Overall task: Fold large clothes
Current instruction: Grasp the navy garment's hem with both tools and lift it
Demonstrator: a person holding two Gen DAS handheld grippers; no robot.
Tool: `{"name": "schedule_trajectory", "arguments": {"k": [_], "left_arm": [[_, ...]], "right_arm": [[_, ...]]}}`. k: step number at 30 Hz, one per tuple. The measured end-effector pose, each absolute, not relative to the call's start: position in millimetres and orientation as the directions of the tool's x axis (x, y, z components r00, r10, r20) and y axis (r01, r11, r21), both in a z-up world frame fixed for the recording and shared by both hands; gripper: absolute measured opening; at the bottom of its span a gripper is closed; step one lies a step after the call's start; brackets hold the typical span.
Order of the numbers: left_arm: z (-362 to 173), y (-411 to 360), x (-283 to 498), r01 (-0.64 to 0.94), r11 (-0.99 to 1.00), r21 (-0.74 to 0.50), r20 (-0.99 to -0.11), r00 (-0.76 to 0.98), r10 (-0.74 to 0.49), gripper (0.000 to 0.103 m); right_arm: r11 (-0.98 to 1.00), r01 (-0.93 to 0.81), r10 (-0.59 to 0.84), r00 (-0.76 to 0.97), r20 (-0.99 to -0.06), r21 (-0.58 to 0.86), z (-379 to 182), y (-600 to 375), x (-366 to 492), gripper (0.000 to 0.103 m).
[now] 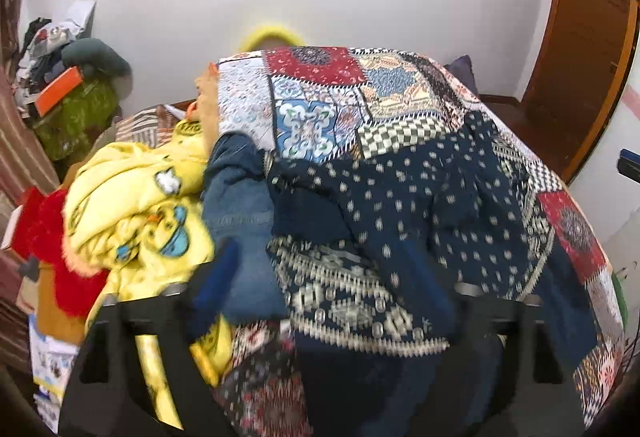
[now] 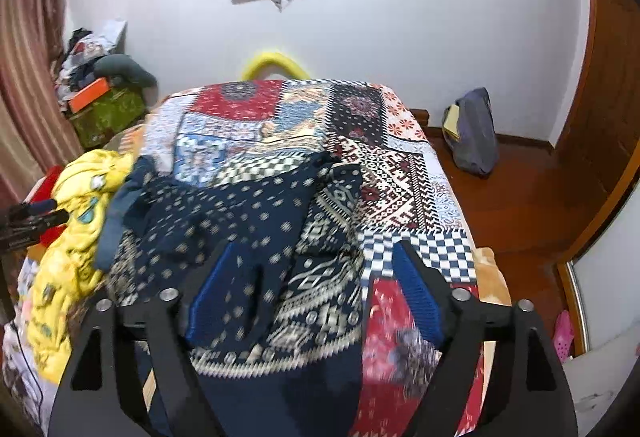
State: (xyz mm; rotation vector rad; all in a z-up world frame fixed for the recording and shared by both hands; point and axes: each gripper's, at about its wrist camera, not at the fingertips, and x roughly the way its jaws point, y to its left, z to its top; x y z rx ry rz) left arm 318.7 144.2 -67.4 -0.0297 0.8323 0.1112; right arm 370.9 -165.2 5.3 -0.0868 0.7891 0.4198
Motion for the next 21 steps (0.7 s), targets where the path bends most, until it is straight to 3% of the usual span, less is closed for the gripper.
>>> {"name": "schedule_trajectory", "arguments": {"k": [5,14,17,21], "left_arm": [[-83.4,138.9,277.5,-0.091,0.996,-0.006,-0.769,0.637,0.054,0.097],[-178.4,157.7,218.0,-0.112,0.966,-0.235,-0.891,0.423,-0.167,0.096],[-204.8,160.9,202.1,-0.142,0.936,-0.322,-0.892,0.376,-0.250,0.089],[-225.2,155.8,187.8,-0.142,0.913,-0.382,-0.884,0.343,-0.316,0.070]], "right_arm": [[0.903,-0.421,0.337,0.586,-0.737,0.078,-9.6,-171.3,332.0,0.081],[0.915,-0.373,0.308,0.392,-0.867,0.156,-86.2,-198.5,295.9,0.081],[0.924,-0.323,0.313,0.339,-0.887,0.203,-109.8,-211.3,287.6,0.081],[0.930,-0.254,0.334,0.289,-0.897,0.264,-135.1,-223.9,279.3,0.081]]}}
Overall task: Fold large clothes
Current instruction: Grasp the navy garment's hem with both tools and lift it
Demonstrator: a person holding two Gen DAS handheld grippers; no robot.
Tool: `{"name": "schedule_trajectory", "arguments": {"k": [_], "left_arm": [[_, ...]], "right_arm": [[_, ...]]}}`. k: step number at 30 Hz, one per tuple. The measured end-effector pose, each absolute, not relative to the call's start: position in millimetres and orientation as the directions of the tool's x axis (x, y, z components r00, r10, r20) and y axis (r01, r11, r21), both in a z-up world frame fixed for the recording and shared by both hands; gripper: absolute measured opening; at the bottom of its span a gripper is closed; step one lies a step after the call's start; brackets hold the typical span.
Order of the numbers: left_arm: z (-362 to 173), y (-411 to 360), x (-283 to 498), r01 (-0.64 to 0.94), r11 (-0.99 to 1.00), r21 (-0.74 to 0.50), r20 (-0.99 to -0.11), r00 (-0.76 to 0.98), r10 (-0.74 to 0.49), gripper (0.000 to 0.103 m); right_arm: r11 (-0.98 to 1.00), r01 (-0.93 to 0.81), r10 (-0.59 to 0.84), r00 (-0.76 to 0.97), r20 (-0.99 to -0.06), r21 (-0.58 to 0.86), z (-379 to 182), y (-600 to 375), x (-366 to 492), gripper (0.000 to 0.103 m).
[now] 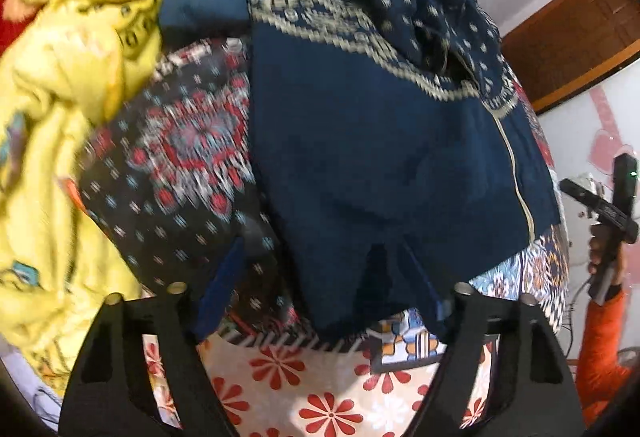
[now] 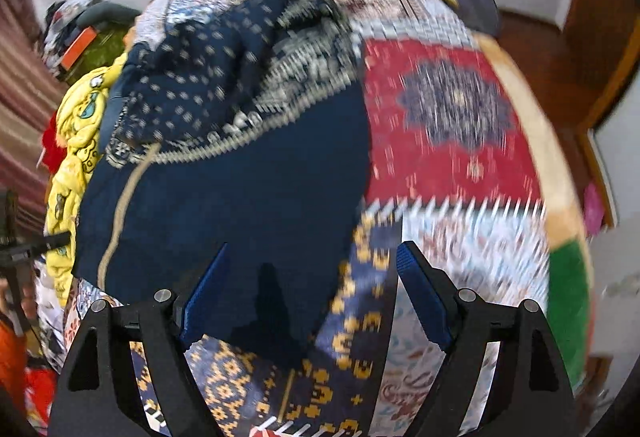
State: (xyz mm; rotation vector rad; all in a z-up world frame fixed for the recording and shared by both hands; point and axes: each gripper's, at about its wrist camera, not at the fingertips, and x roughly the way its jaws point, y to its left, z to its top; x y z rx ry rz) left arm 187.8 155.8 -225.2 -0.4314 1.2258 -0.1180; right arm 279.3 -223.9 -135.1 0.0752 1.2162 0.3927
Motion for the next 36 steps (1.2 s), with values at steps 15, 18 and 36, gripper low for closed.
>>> {"name": "schedule_trajectory", "arguments": {"k": [15,18,36], "left_arm": [[-248.6,141.4,190.6,-0.128,0.875,-0.467,-0.858,0.303,-0.414,0.040],[-261.9,146.9,192.5,-0.183,0.852,-0.490,-0.853,0.304,-0.425,0.038],[-97.0,149.6,235.5,-0.041,0.936,-0.350,-0.701,0.674,-0.233,0.003]], "right_arm": [[0.883,-0.339,0.420,0.266,-0.868,0.324,-155.7,-197.2,270.4,0.072],[0.880,-0.348,0.425,0.279,-0.861,0.322,-154.1,-188.6,269.8,0.064],[0.833,-0.422,0.537,0.464,-0.704,0.358,-66.8,-184.0,302.2,0.015]]}}
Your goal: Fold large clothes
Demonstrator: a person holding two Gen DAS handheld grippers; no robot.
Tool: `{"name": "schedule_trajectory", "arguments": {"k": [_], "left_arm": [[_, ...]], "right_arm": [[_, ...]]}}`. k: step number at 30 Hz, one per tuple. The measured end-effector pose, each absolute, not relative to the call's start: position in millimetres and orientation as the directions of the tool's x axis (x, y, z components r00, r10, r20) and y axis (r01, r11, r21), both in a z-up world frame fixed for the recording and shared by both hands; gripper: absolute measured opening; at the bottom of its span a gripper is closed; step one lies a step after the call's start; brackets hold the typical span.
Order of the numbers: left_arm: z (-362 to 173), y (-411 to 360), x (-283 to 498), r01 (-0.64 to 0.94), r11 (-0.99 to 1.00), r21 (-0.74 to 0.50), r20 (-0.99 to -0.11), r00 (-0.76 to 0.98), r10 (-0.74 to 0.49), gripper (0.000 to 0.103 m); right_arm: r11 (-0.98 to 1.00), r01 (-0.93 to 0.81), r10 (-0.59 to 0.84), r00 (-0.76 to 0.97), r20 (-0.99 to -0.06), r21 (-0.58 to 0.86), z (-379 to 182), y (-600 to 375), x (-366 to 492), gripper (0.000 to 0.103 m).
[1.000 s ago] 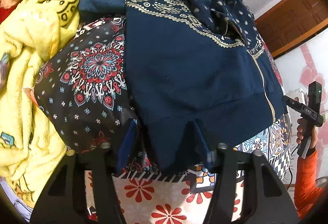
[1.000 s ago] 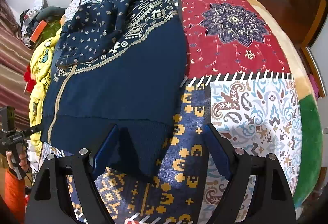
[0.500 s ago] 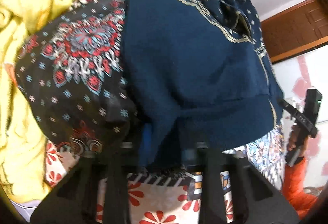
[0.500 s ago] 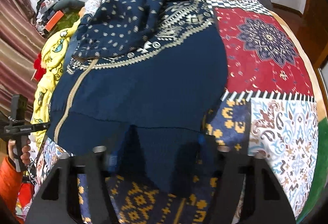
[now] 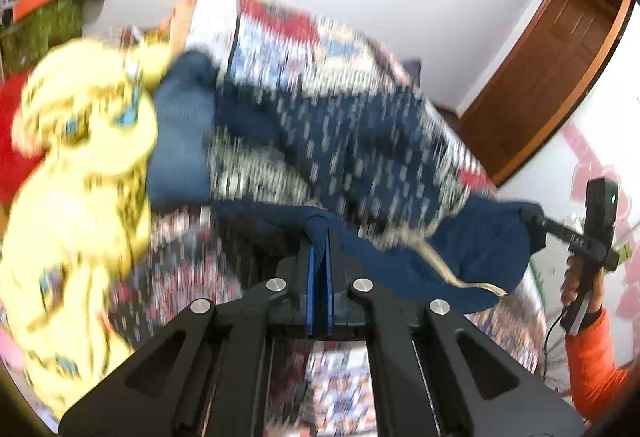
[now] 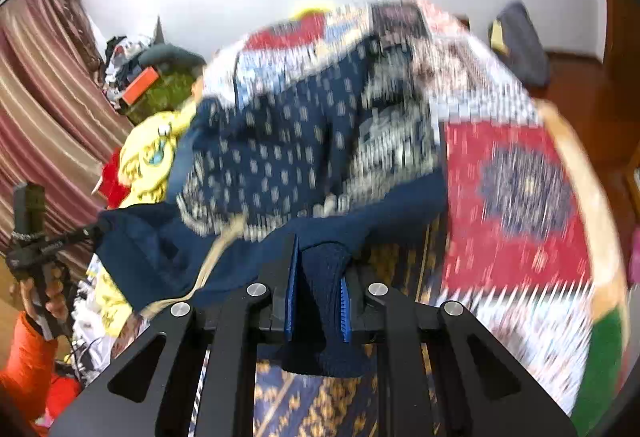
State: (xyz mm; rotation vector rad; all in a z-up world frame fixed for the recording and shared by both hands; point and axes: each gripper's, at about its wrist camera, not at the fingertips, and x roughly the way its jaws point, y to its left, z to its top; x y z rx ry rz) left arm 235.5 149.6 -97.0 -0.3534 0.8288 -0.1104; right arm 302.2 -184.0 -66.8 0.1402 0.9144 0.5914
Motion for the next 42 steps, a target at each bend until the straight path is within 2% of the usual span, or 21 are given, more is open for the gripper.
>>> {"name": "schedule_trajectory", "arguments": {"k": [6,12,18,23,26,28,30,31,32,34,35,37,39,42], "left_arm": [[-53.7,169.9,300.5,-0.075,0.942,-0.328,-0.609,0.779,-0.150,0.003],[-60.2,191.6,380.6,-0.185,0.937,-0.296,-0.606,0.795,-0.034,0.003],[-110.5,206.8,461.2,-0.287,0.938,-0.195,-0.672,0.736,0.085,0.003],[-179.3,220.3,503.5,-0.341,0.926,-0.164,-0.763,0.639,0.101,0.003],[-218.2,219.5,514.7,-0.331,0.937,-0.110,-0.809,0.578,0.109,0.004],[-232.3,218.3,513.2,-0.294,0.948,-0.117,-0.828,0.556,0.070,0.006],[-237.4,215.2,510.9,-0.239,0.962,-0.131,-0.845,0.534,0.017,0.006],[-234.8,212.2,507.6,-0.208,0.970,-0.123,-0.852,0.523,0.004,0.006],[-230.0,210.3,503.3,-0.191,0.975,-0.113,-0.855,0.519,0.002,0.009],[-214.6,208.8,493.8,-0.179,0.977,-0.116,-0.854,0.520,-0.006,0.022],[-208.2,209.3,489.7,-0.180,0.976,-0.126,-0.850,0.526,-0.012,0.037],[-184.0,208.0,472.7,-0.172,0.971,-0.163,-0.812,0.583,-0.033,0.052],[-164.8,201.4,458.0,-0.165,0.973,-0.160,-0.779,0.626,-0.022,0.058],[-154.4,187.4,446.0,-0.134,0.979,-0.153,-0.768,0.639,-0.032,0.059]], "right_arm": [[0.846,-0.441,0.521,0.559,-0.645,0.300,-23.9,-172.0,360.4,0.015],[0.867,-0.412,0.488,0.590,-0.643,0.280,-22.0,-145.7,440.9,0.014],[0.898,-0.373,0.420,0.571,-0.706,0.233,-56.9,-115.3,511.2,0.014],[0.912,-0.335,0.382,0.485,-0.787,0.236,-110.0,-104.0,551.2,0.015],[0.900,-0.394,0.370,0.462,-0.806,0.187,-123.3,-103.4,553.2,0.016],[0.891,-0.413,0.386,0.465,-0.797,0.190,-119.5,-112.4,547.8,0.020],[0.900,-0.400,0.366,0.485,-0.794,0.170,-111.5,-122.1,543.2,0.034],[0.917,-0.380,0.325,0.527,-0.785,0.124,-104.5,-127.6,537.3,0.035],[0.935,-0.350,0.265,0.574,-0.775,0.060,-99.6,-131.3,533.0,0.035],[0.949,-0.314,0.211,0.625,-0.752,0.005,-87.1,-142.0,520.4,0.035],[0.945,-0.325,0.236,0.618,-0.750,0.030,-81.8,-146.7,512.5,0.036],[0.929,-0.359,0.303,0.595,-0.745,0.091,-75.7,-150.2,499.5,0.036],[0.913,-0.388,0.345,0.568,-0.747,0.127,-74.0,-147.7,487.6,0.036],[0.885,-0.434,0.396,0.505,-0.766,0.171,-80.4,-129.1,473.9,0.039]]}}
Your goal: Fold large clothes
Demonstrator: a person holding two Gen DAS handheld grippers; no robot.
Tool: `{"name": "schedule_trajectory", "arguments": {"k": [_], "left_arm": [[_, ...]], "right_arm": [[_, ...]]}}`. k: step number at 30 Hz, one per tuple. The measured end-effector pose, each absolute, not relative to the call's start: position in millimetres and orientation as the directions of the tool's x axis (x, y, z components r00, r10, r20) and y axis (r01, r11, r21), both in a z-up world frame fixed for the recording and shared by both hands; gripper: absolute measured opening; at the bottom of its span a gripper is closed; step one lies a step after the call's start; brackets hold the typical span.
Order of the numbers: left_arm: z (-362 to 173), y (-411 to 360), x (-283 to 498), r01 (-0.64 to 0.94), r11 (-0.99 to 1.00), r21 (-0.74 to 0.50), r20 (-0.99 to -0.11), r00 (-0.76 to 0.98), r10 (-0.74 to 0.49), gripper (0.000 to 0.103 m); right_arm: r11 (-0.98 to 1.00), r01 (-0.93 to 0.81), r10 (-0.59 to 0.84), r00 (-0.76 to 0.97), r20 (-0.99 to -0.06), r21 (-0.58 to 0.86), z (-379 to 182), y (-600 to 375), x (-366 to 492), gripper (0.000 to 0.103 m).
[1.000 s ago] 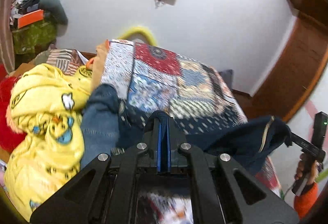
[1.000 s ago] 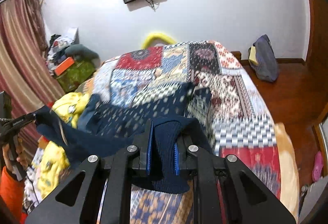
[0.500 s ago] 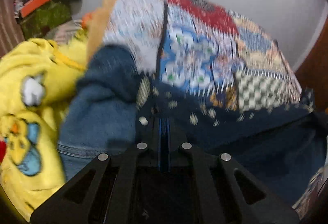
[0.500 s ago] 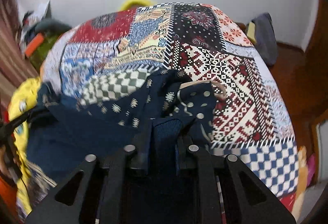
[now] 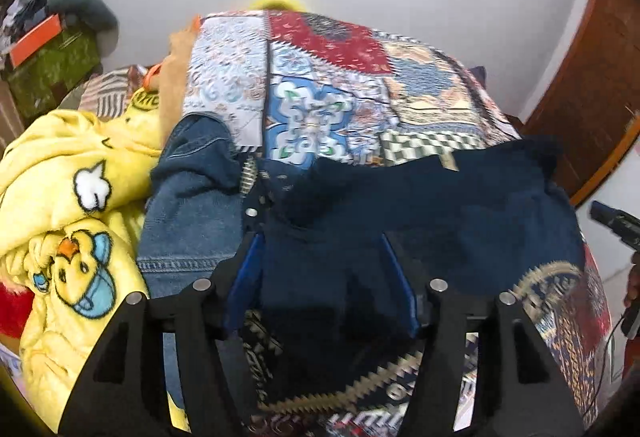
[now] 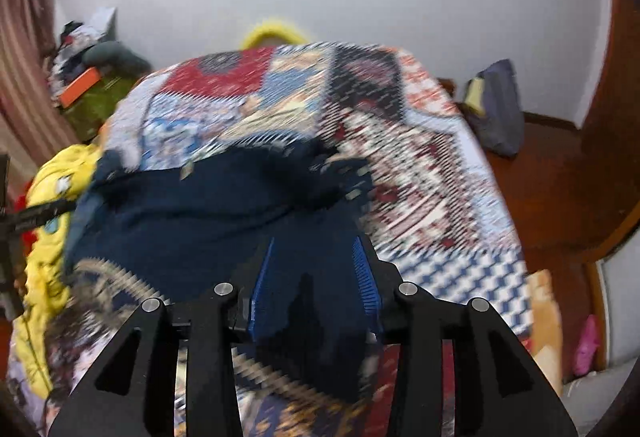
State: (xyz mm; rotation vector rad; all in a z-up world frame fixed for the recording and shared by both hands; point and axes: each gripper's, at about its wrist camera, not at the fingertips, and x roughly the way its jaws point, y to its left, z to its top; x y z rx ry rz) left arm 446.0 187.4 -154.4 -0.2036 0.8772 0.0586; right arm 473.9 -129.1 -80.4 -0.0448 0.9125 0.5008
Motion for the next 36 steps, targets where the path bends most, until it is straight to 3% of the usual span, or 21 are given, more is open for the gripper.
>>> {"name": "schedule_trajectory", "arguments": {"k": [7,10,14,17,20,22,30,36], "left_arm": [[-195.8,123.7,464.3,-0.009,0.989,-0.147,-0.838,0.533,-0.119,0.059],[-218.1,104.9,469.4,-0.017,1.000,-0.015,-0.838,0.546,-0.003,0.062],[-226.7,115.5,460.5,-0.042,0.999,0.015,-0.809,0.587,0.037,0.080],[-228.2,135.0,447.4,-0.071,0.997,-0.014,-0.807,0.590,0.030,0.080],[-227.4,151.4,428.0,-0.113,0.993,0.029,-0.801,0.592,0.091,0.079],[-232.7,164.9,414.8,-0.148,0.987,0.061,-0.812,0.568,0.136,0.080],[-225.9,237.7,358.3,-0.399,0.917,0.013,-0.834,0.501,0.230,0.076],[-197.0,250.1,316.1,-0.417,0.881,-0.224,-0.803,0.591,0.075,0.077]], "right_arm": [[0.828,-0.515,0.451,0.374,-0.810,0.222,-115.9,-67.0,472.9,0.040],[0.829,-0.531,0.427,0.398,-0.812,0.176,-129.2,-50.6,473.4,0.046],[0.813,-0.562,0.437,0.417,-0.797,0.151,-135.0,-54.4,471.9,0.050],[0.827,-0.550,0.410,0.444,-0.796,0.119,-133.6,-68.8,466.9,0.051],[0.860,-0.505,0.351,0.472,-0.809,0.079,-134.8,-85.0,465.4,0.067],[0.882,-0.460,0.335,0.466,-0.819,0.099,-138.9,-107.0,465.4,0.068],[0.950,-0.311,0.169,0.468,-0.868,0.017,-137.9,-166.2,446.1,0.068],[0.961,-0.268,0.201,0.503,-0.840,0.069,-108.8,-192.1,422.7,0.068]]}}
